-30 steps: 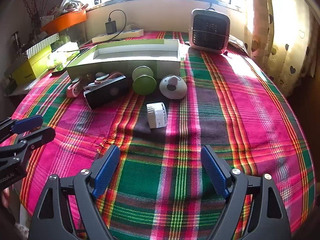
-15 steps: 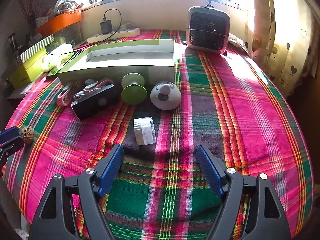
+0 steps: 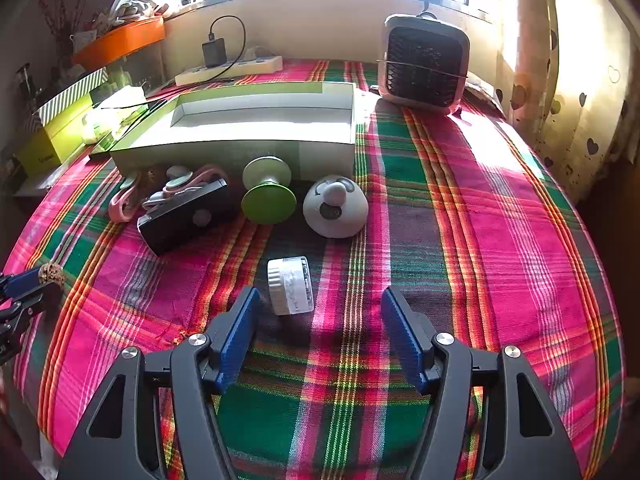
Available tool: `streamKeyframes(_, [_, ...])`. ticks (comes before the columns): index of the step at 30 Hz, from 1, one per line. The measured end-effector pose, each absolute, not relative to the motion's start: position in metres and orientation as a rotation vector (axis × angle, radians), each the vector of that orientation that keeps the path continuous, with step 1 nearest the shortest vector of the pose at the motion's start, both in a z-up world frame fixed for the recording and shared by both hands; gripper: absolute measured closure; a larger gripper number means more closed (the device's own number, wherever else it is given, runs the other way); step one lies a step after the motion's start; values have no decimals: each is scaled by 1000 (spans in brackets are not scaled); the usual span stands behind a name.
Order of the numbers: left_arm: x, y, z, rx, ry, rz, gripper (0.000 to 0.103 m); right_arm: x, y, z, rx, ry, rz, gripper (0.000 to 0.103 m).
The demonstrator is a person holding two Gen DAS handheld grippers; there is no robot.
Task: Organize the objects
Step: 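Grasp the brown walnut with the left tool while the right tool grasps the white roll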
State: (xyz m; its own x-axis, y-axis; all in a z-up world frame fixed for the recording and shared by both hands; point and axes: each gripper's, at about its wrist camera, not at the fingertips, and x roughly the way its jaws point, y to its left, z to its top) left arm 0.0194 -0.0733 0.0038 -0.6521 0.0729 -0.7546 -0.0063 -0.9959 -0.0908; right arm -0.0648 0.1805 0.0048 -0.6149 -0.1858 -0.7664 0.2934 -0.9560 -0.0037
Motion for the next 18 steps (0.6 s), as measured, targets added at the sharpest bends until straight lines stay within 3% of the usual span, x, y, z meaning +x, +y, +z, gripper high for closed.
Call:
streamKeyframes(3, [18, -72, 4, -1284, -112, 2817, 73, -66, 180, 5, 1209, 189, -2600, 48])
streamKeyframes(18, [3, -59, 5, -1261, -81, 2793, 73, -66, 177, 6, 1189, 192, -2589, 74])
